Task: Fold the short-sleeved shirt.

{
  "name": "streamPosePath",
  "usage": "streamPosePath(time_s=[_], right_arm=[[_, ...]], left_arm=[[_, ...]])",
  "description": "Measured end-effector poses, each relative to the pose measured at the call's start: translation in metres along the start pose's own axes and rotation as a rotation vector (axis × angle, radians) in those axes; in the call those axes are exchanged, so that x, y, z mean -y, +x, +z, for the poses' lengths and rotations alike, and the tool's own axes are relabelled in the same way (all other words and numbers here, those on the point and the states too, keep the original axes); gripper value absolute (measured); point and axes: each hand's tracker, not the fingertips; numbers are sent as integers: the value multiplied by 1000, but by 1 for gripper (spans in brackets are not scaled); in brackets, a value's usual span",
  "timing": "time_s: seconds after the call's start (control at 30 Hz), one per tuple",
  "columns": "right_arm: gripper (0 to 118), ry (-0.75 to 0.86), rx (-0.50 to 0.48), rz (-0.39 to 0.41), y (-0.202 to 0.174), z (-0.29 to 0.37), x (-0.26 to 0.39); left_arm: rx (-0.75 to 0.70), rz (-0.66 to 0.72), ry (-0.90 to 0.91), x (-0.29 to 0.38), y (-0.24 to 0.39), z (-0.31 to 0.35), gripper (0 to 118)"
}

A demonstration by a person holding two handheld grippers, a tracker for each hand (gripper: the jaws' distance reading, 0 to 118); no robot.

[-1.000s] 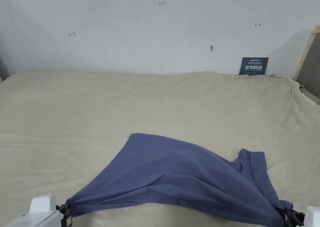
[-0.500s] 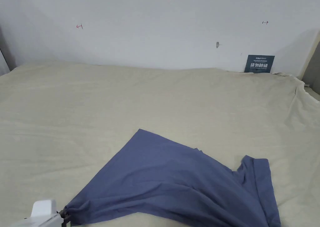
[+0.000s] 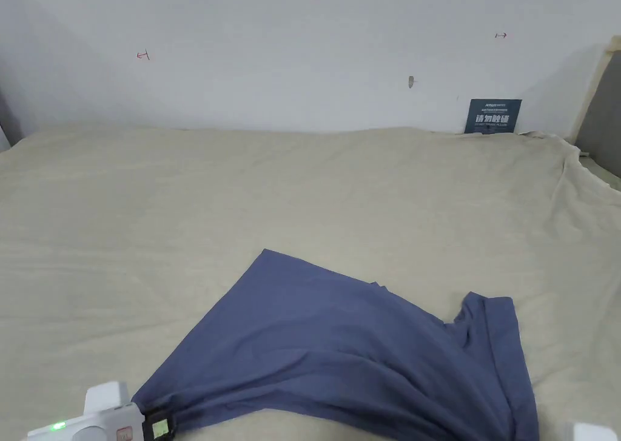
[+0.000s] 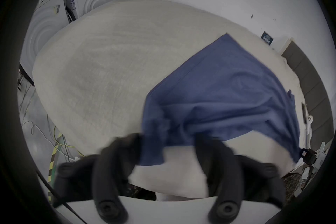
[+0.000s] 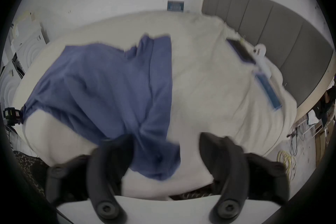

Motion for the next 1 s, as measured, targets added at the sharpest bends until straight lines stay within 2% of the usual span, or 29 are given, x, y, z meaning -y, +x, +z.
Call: streamPosePath(time_s=[0.03, 0.27, 0.47, 0.5, 0.6, 0.67, 0.7, 0.73, 0.77, 0.8, 0.83, 1.0], right_arm=[[87, 54, 10, 11, -1, 12, -11], [87, 370, 13, 62, -12, 91, -82], [87, 551, -8, 49, -26, 138, -111], [87, 569, -11, 48, 8, 99, -104], [80, 593, -4, 60, 6, 102, -107], [60, 603, -3, 63, 4, 97, -103], [47, 606, -4, 60, 4, 96, -102], [28, 606, -5, 54, 4, 95, -102], [11, 607, -5, 50, 1, 93, -100], [1, 607, -6, 48, 1, 91, -100], [0, 612, -1, 45, 1, 90, -98], [0, 604, -19, 38, -7, 90, -100]], left_arm=[[37, -20, 49, -5, 7, 12, 101], [132, -136, 352, -50, 69, 84, 101], [170, -210, 614, -66, 114, 122, 101], [169, -222, 642, -65, 118, 123, 101], [125, -224, 699, -61, 128, 122, 100], [112, -244, 738, -53, 131, 121, 86], [108, -265, 753, -50, 134, 120, 72], [102, -276, 761, -47, 136, 118, 45], [93, -289, 759, -44, 137, 116, 24], [98, -291, 758, -42, 138, 114, 10], [109, -288, 762, -40, 135, 110, 0], [148, -263, 712, -42, 130, 99, 0]])
